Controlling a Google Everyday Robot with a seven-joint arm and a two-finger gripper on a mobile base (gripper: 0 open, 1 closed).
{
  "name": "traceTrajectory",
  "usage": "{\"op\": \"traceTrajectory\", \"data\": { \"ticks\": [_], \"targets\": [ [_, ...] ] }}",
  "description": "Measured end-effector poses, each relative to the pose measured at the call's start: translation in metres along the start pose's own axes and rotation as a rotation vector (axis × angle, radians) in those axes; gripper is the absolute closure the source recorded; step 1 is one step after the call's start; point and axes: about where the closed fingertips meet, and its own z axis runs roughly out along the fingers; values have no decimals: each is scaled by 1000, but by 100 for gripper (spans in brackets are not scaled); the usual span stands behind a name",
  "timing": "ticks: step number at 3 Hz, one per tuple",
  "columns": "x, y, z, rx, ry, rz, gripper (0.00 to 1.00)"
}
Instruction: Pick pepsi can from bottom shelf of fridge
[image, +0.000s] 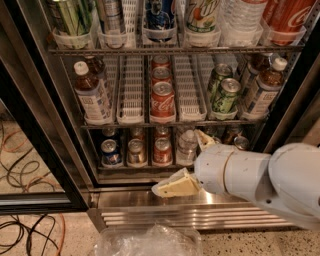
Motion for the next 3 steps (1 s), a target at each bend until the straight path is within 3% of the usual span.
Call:
{"op": "traceTrajectory", "data": {
  "ticks": [1, 2, 3],
  "targets": [
    [11, -15, 29, 69, -133, 133, 0],
    [32, -29, 44, 156, -212, 231, 0],
    [25, -27, 60, 162, -250, 258, 0]
  ]
}}
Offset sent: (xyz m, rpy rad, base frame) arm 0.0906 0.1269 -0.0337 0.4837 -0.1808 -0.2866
